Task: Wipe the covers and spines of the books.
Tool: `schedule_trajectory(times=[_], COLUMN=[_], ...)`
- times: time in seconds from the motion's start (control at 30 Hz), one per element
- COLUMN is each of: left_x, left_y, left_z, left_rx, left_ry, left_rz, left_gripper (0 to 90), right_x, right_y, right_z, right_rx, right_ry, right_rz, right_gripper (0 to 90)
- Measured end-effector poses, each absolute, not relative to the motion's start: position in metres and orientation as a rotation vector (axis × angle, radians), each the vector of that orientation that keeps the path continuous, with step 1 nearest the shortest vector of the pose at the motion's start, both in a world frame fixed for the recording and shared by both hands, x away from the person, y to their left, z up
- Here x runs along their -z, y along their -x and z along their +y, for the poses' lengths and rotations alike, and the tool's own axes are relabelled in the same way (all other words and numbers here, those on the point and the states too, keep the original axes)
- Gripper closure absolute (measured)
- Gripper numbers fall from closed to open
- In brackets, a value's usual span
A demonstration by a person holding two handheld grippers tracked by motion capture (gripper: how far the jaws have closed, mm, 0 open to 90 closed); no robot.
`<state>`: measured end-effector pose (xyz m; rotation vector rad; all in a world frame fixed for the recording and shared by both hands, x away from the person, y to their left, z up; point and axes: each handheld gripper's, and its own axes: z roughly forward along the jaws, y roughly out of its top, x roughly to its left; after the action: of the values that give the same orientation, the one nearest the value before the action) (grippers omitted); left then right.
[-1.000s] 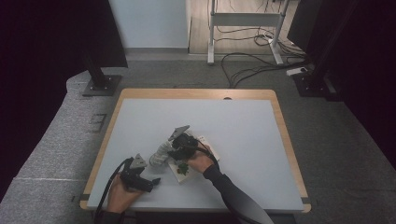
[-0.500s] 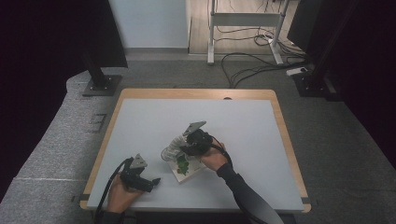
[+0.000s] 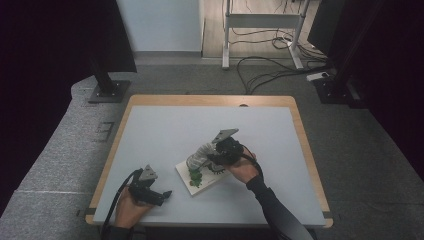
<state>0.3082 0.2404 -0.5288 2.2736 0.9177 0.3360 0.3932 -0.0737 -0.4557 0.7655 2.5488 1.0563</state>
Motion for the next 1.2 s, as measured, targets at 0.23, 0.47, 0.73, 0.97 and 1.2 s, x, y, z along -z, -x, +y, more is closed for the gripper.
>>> schedule_trajectory(times=[0.23,0.47,0.73,0.97,1.2], left_x=[0.529,0.529,0.529,0.529,0.529], left_y=[-0.308,-0.308,-0.308,-0.308,-0.308], left_z=[0.24,0.24,0.24,0.24,0.24], left_rx=[-0.336,-0.335,-0.335,-0.335,-0.335], left_ry=[-2.274,-2.271,-2.273,-2.271,-2.271], left_rz=[0.918,0.919,0.918,0.919,0.919], left_gripper=[0.0,0.0,0.0,0.0,0.0], right_x=[0.453,0.453,0.455,0.455,0.456], right_y=[-0.392,-0.387,-0.383,-0.376,-0.368], right_z=[-0.095,-0.115,-0.141,-0.16,-0.181], right_rx=[-1.063,-1.05,-1.047,-1.037,-1.025], right_ry=[-0.81,-0.841,-0.894,-0.92,-0.95], right_rz=[2.521,2.504,2.479,2.46,2.434], right_gripper=[55.2,55.2,55.1,55.1,55.1])
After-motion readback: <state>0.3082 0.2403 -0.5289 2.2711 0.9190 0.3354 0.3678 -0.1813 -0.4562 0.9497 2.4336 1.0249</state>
